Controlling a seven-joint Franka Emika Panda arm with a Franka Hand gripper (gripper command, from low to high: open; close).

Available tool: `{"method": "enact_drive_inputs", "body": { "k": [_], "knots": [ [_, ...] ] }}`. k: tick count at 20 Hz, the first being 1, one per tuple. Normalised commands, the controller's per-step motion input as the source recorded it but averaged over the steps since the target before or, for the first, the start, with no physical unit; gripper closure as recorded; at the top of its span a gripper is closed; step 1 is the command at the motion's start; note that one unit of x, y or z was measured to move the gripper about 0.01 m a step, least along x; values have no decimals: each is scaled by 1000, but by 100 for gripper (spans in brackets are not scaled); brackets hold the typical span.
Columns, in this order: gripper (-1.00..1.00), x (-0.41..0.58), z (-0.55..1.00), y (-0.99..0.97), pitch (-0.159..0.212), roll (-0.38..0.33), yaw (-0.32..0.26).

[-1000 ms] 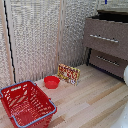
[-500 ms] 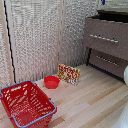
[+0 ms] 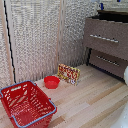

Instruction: Compassionately, move the pinch receptors towards pink recepticle. Embrace the recepticle delicately and rise accordingly. Progress forward guided by applied tension and move towards the highest section of the storage unit. Place the recepticle delicately and shut the storage unit.

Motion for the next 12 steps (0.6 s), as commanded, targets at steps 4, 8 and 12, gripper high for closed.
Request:
{"method": "enact_drive_inputs", "body": {
  "k": [4, 8, 12],
  "knots": [
    [-100, -107, -173, 154, 173, -339, 136],
    [-100, -130, -151, 201, 179, -341, 116],
    [-100, -169, -188, 238, 169, -337, 100]
  ]
}}
